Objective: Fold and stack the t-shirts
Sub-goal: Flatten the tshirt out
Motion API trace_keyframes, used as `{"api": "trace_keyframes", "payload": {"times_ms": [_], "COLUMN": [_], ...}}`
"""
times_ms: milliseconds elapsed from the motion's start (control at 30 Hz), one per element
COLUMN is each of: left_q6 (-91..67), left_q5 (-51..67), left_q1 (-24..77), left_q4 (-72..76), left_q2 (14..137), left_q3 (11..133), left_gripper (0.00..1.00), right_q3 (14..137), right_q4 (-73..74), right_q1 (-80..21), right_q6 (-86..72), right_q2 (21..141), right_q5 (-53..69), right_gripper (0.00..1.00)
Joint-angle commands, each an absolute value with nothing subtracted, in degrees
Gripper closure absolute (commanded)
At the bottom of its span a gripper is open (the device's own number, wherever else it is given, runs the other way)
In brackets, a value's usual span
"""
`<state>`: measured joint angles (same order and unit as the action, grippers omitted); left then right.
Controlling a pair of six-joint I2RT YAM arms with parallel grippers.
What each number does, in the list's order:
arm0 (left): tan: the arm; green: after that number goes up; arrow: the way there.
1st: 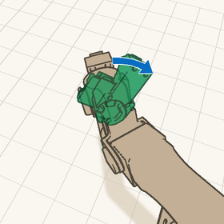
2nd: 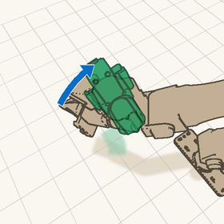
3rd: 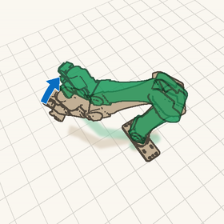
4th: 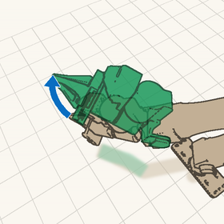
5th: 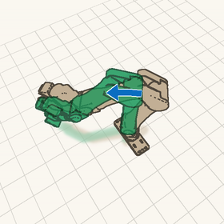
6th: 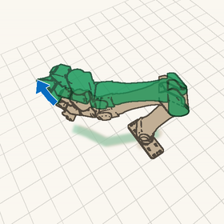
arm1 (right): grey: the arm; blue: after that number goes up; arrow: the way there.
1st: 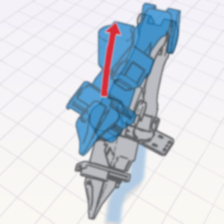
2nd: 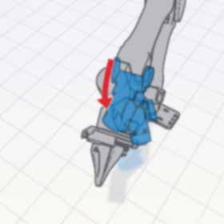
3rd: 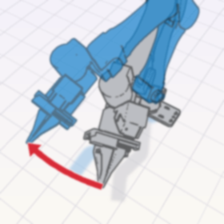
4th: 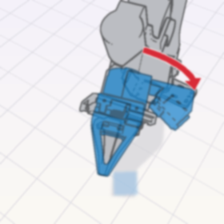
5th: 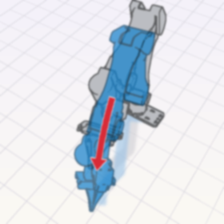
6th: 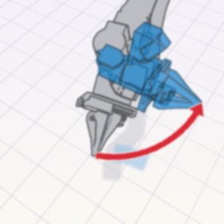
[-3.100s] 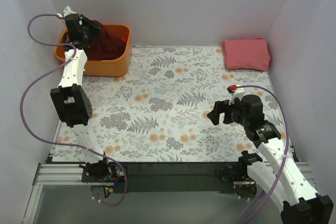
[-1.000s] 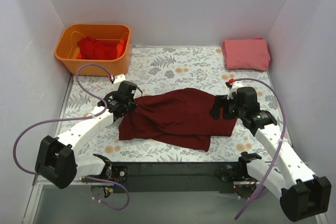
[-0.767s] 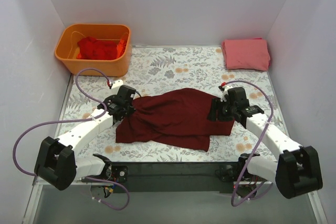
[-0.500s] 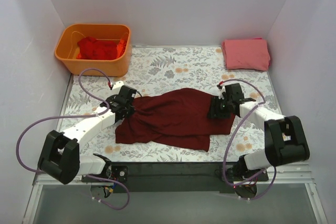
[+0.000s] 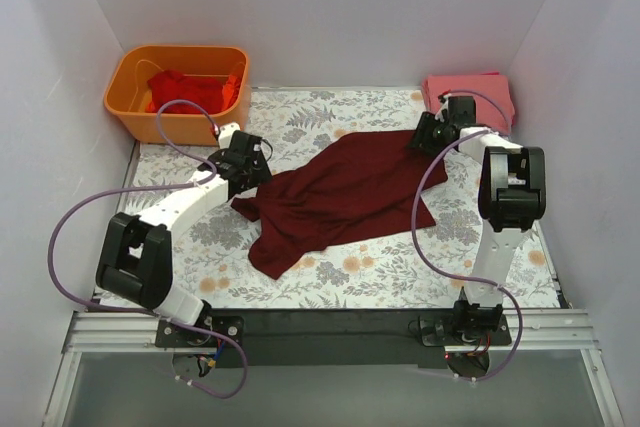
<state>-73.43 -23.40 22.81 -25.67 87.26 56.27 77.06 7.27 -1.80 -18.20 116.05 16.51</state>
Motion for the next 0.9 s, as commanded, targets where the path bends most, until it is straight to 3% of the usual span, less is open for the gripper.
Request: {"api": "trace_keyframes", "payload": {"times_ms": [0,167,333,433,633,800,867], "left_q6": [-73.0,-73.6,-75.9,-80.6,-80.9,-81.1,-81.3], "left_q5": [-21.8,-18.7,-10.1,-10.4,-8.0,-7.5,-7.6], "left_q1": [22.6,22.6,22.9,23.3,23.3,23.2,23.2], "left_q4": [-27.5,-33.5,-41.6,-44.6,-43.9,-43.4,-43.3], "left_q2": [82.3,73.9,69.8,67.1,67.7,68.1,67.7], "left_q3": [59.9,55.6,50.2,47.6,46.8,46.0,45.7], "left_gripper": [0.26,0.25,0.25,0.34,0.37,0.40,0.40], "right_q3": [84.7,77.2,58.3,47.8,38.1,39.1,40.2], "right_q4": [11.0,13.6,13.8,14.0,13.9,12.3,12.0], "right_q1": [-1.3,-7.4,-14.3,-16.1,-15.1,-13.4,-13.3], "right_q6": [-18.1,-12.3,-13.1,-14.8,-14.7,-14.6,-15.1], "right_q2": [115.1,102.5,86.9,79.2,72.8,76.6,77.0], "right_q5": [13.0,11.7,11.2,8.5,4.2,6.7,8.1], "right_gripper": [0.39,0.33,0.32,0.34,0.43,0.66,0.70]}}
